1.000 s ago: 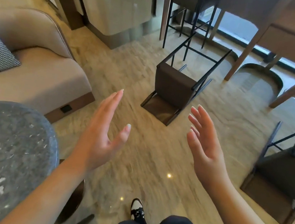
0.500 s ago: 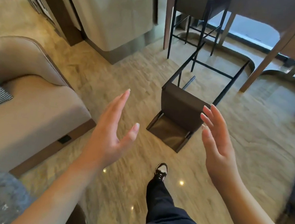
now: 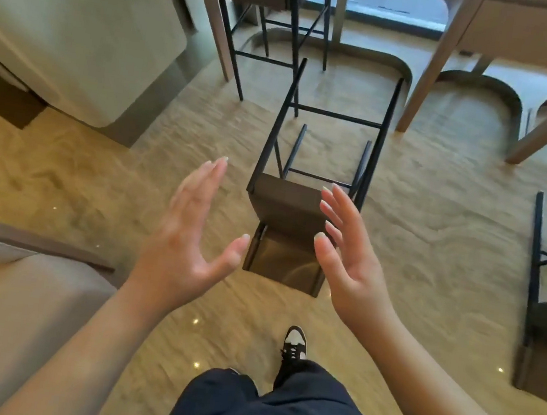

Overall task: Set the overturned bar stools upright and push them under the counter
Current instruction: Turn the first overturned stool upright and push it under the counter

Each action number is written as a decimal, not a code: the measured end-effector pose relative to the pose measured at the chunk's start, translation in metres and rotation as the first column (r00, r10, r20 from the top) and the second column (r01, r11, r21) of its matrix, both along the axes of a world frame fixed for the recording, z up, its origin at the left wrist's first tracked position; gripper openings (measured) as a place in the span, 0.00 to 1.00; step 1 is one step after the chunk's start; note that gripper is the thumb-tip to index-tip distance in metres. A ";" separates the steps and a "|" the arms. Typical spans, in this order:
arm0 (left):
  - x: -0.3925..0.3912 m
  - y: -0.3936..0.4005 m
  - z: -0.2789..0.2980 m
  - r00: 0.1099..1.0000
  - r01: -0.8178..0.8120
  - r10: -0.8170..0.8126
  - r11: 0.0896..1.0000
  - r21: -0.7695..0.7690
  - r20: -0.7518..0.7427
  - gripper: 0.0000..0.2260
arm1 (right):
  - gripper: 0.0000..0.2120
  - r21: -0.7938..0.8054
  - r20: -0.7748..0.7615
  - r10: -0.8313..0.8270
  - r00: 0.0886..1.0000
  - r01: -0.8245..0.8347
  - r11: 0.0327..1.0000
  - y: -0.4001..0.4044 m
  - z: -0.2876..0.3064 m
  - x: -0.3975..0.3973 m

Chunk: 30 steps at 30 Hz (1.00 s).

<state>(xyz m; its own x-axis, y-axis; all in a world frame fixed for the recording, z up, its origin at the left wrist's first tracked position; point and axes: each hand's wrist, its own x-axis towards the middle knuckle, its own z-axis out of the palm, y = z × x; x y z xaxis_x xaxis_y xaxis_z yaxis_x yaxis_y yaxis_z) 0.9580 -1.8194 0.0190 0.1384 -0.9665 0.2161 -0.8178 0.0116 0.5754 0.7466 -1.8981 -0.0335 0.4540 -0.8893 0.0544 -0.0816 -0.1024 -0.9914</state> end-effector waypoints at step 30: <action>0.155 -0.097 -0.173 0.878 0.478 -0.477 0.877 0.053 -0.030 0.40 | 0.34 0.083 -0.265 -0.401 0.877 0.435 0.896 0.008 -0.131 0.167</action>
<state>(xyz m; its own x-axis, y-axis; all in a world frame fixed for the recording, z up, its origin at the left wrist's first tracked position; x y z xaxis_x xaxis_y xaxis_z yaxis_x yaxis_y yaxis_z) 1.1132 -1.9163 -0.1544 -0.3407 -0.9264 0.1605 -0.7121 0.3657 0.5993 0.9135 -1.8906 -0.1645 0.0220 -0.9897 -0.1413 -0.3183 0.1271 -0.9394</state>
